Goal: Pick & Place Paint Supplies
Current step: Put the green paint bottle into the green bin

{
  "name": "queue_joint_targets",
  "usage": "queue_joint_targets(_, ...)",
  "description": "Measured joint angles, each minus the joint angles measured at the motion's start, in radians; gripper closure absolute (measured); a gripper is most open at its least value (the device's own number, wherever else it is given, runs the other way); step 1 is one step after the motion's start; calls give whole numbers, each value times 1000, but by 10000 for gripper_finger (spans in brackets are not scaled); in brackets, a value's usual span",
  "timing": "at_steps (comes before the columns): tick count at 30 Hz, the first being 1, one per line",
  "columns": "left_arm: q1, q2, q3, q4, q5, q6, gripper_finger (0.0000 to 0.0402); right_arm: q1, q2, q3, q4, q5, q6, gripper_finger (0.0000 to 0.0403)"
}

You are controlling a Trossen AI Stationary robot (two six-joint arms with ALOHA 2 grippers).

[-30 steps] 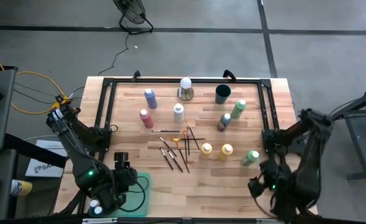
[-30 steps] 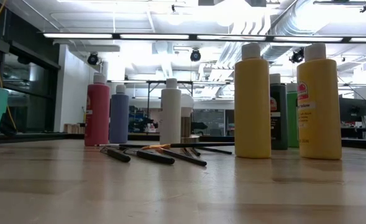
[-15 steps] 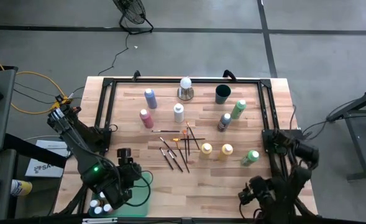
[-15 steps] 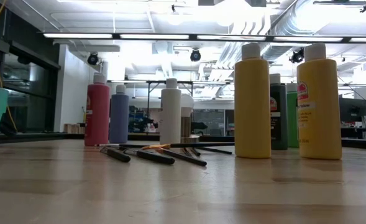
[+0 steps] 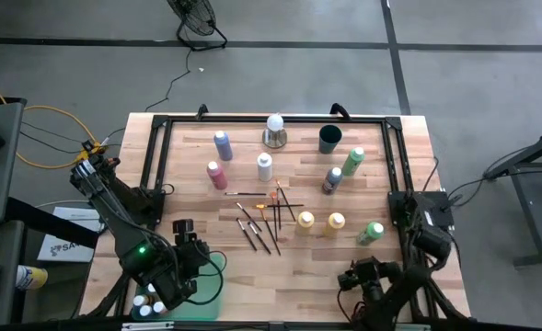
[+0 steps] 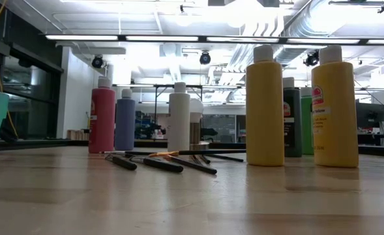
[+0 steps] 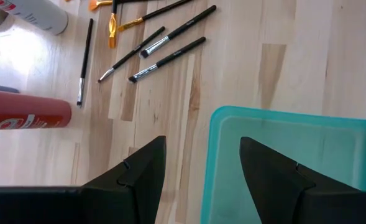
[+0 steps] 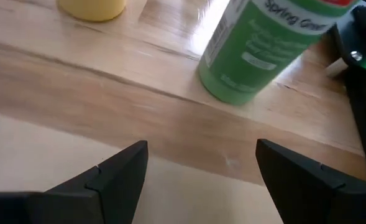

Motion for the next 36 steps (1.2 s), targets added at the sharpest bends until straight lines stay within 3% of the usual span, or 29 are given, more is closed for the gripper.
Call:
queue_joint_targets(13,0,0,0,0,-3,-22,203,-84,35,-91,52,25,17,110)
queue_joint_targets(28,0,0,0,0,-4,-97,203,-134,39,-147,18,-114,15,110)
queue_joint_targets(36,0,0,0,2,-4,-103,203,-164,35,-194,20,-102,26,110)
